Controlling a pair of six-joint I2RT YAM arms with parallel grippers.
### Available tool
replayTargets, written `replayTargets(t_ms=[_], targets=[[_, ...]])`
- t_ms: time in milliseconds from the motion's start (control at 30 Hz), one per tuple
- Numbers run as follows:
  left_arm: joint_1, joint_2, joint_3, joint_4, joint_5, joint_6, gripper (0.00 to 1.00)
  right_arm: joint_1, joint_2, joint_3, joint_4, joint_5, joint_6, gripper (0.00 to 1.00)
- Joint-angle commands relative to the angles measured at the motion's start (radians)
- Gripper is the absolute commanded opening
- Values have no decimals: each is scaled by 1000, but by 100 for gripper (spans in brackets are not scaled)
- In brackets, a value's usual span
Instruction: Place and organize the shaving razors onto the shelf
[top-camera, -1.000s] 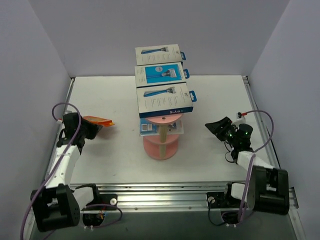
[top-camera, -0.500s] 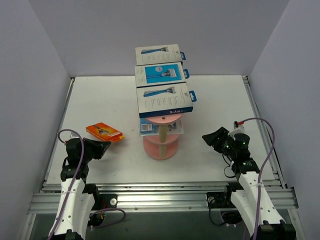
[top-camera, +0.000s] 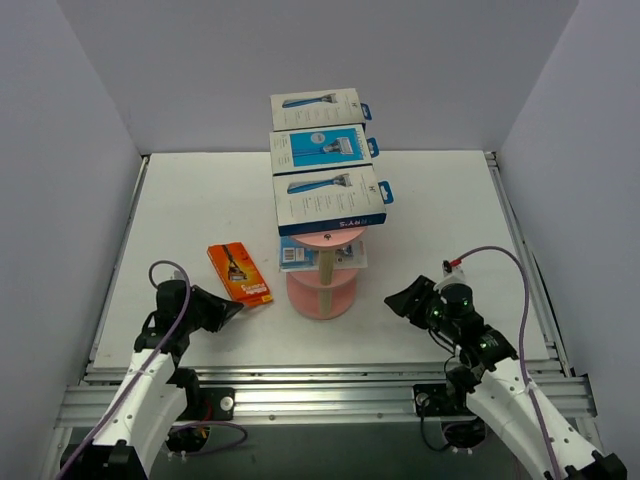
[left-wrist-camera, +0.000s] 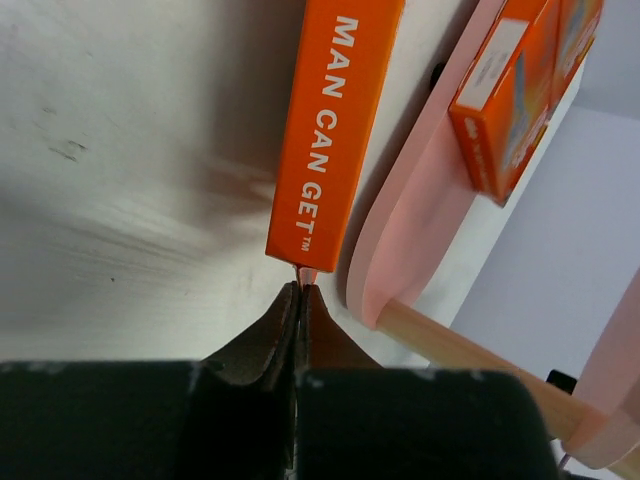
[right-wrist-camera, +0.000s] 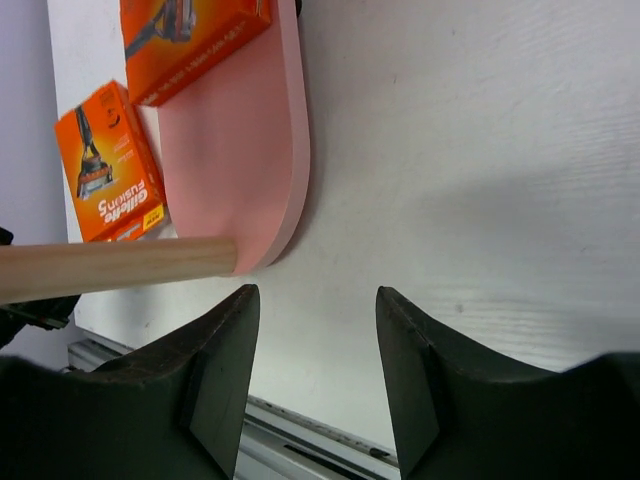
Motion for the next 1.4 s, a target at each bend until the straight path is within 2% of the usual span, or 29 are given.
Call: replayTargets(t_ms=[0,100,200,333,567,633,700,733,833,967,1067,1200,1367], targets=[[-83,22,-3,86,-50,2,2,139,49,2,47,160,98,46],[-140,18,-50,136,-72,-33,2,283,98,-9,53,290,203,47],[-149,4,-82,132,-72,-47,2,412,97,-44,103,382,317,47],[-154,-27,-99,115,-59,-56,2,534,144,-29,119,485,360,48],[-195,-61,-133,78,-32,-62,2,586,295,-35,260,490,382,50],[-207,-53,-141,67,-23,-53,12,589,316,-40,291,492,385,50],[-221,-42,-145,49,-20,-45,26,592,325,-41,297,498,386,50],[-226,-42,-147,43,-16,-44,37,592,325,-44,297,499,388,51],[-237,-53,-141,5,-23,-32,51,592,307,-54,288,507,391,52],[-237,-68,-116,-40,-30,-21,58,592,281,-60,266,516,392,54],[-238,-62,-89,-54,-29,-12,59,592,272,-61,259,516,391,54],[-238,-50,9,-110,-49,77,59,592,270,-66,262,515,385,55],[-238,-25,200,-233,-142,168,59,591,272,-77,285,507,382,55]])
